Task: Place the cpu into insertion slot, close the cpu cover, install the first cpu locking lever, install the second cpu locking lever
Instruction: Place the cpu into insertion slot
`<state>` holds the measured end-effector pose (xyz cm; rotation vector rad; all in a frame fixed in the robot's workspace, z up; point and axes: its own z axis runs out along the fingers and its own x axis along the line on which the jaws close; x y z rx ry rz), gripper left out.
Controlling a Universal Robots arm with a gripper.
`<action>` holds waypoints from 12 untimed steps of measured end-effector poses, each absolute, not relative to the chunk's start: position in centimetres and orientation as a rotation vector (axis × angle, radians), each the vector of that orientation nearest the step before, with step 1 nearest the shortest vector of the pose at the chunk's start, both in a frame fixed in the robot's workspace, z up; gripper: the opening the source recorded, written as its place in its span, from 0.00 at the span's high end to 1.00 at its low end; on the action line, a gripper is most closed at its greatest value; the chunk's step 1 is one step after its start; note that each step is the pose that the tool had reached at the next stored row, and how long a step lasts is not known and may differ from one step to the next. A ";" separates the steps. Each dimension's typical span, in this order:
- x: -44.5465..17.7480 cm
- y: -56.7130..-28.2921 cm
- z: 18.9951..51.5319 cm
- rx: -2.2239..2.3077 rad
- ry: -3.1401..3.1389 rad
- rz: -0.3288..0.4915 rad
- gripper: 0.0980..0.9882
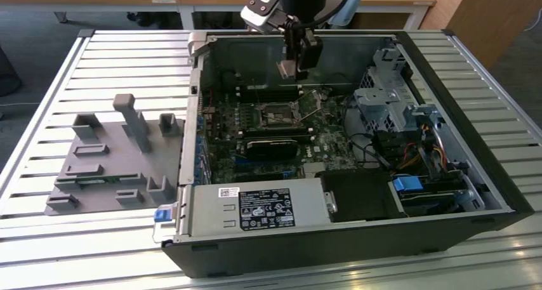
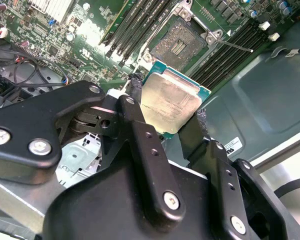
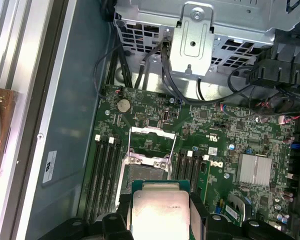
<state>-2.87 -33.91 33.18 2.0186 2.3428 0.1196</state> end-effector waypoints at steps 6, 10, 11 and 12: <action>-2.9 -33.9 33.0 2.019 2.343 0.120 0.50; -2.9 -33.9 32.9 2.019 2.343 0.120 0.50; -2.9 -33.9 32.8 2.019 2.343 0.120 0.50; -2.9 -33.9 32.8 2.019 2.343 0.120 0.50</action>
